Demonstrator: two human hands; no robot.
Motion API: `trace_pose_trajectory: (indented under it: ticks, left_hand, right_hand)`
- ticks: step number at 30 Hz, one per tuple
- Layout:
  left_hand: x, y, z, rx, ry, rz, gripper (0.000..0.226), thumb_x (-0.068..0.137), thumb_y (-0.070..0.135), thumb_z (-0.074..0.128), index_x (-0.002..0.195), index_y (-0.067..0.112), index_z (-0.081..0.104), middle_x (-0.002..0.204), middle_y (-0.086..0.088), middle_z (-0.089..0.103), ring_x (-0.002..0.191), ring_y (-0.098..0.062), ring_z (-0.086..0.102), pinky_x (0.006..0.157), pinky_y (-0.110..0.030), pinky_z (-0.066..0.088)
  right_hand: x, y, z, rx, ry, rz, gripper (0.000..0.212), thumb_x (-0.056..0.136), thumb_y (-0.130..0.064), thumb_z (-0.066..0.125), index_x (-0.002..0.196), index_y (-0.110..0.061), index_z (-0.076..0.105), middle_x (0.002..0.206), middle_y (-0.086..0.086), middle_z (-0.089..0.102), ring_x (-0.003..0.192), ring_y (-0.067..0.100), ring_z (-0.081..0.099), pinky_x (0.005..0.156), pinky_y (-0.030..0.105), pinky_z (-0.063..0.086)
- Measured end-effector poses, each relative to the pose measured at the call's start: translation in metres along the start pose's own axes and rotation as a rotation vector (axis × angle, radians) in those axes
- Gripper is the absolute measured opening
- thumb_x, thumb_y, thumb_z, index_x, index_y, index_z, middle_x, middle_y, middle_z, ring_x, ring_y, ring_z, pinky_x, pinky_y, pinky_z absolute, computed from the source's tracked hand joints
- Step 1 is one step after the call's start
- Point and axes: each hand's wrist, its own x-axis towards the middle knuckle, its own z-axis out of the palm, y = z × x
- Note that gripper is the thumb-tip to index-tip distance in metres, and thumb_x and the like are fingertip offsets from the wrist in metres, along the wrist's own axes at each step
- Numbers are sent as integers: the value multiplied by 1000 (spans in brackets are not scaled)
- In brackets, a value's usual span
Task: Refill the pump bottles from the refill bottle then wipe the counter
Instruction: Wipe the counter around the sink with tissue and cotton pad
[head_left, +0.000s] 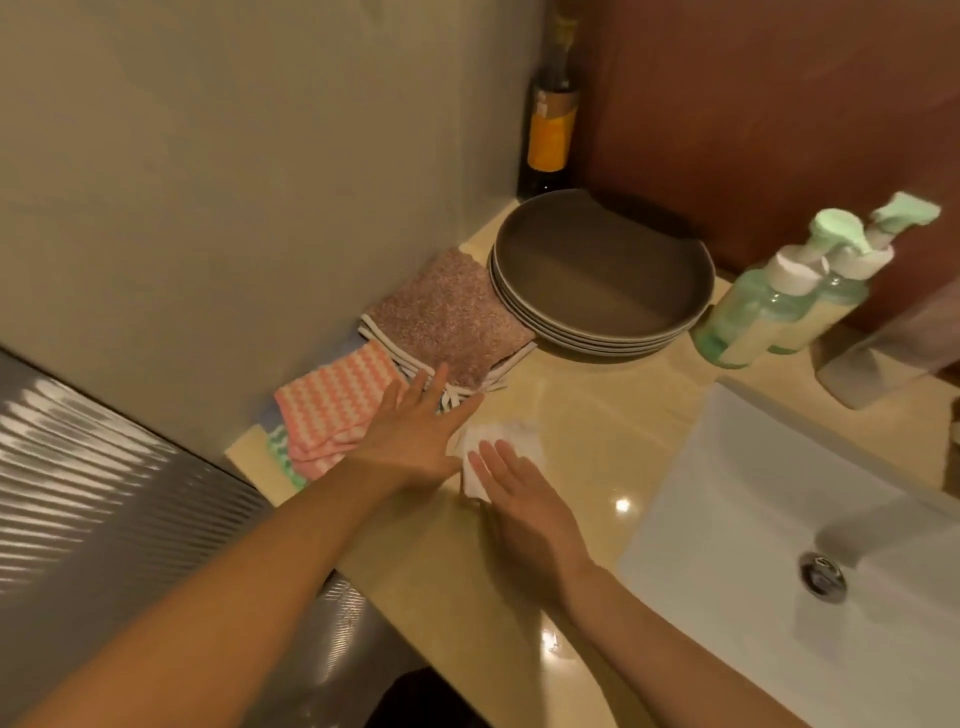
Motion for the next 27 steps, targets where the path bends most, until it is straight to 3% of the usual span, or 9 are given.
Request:
trace_pose_trajectory:
  ticks: [1,4,7,11,14,17,21,24,27]
  left_hand:
    - [2,-2,-1,11,-35,14,92,84,60,53,148,42,-11,154,-10,-29,144,-32,-19,115,-50,-6]
    - [5,-12,-11,-50,-157,69,105,75,65,61,148,42,-11,153,-8,-30,143,-31,-21,116,-49,-6]
    - [12,-22,-20,-109,-222,92,94,80,60,60,147,46,-4,156,-6,-24,145,-28,-14,117,-45,-1]
    - [19,-21,-25,-147,-241,98,80,88,51,54,148,45,3,157,-6,-19,146,-29,-10,118,-46,5]
    - [20,-22,-25,-213,-222,97,73,91,46,52,148,45,7,158,-4,-18,146,-28,-11,118,-46,9]
    - [16,-26,-21,-256,-170,112,68,94,39,51,148,45,9,158,-2,-17,146,-26,-11,118,-42,10]
    - [9,-28,-7,-326,-52,121,62,97,31,49,147,44,16,158,0,-14,146,-22,-10,117,-41,9]
    - [8,-27,-1,-407,20,114,59,96,28,51,146,43,23,159,0,-9,146,-22,-8,118,-41,6]
    - [8,-26,5,-490,91,101,55,95,27,53,143,43,30,159,0,-4,147,-22,-5,118,-43,5]
  right_hand:
    - [-14,-3,-2,35,7,-6,49,80,-19,40,121,-17,65,132,-3,56,117,12,59,101,26,37]
    - [-55,6,1,58,34,-109,53,89,-18,35,142,-25,40,149,-17,27,139,-4,23,115,18,17]
    - [-72,36,-13,48,53,-170,52,89,-17,48,140,-23,45,147,-6,41,136,7,35,109,21,30]
    - [-55,94,-28,21,124,18,47,93,-19,47,140,-19,46,148,1,39,135,14,39,104,29,42]
    - [-29,133,-51,-21,156,260,50,100,-22,40,148,-24,29,157,-1,20,142,15,26,111,30,30]
    - [-4,150,-68,-66,127,501,51,100,-14,36,150,-19,23,159,2,13,145,19,18,113,32,24]
    - [2,127,-60,-90,163,563,49,101,-12,32,149,-10,24,158,7,15,146,22,13,115,32,20]
    - [-20,96,-45,-151,166,369,52,91,-1,49,142,2,36,150,20,30,140,34,29,112,40,32]
    - [-51,69,-29,-127,198,216,53,71,5,68,123,7,57,130,26,53,120,41,53,89,49,52]
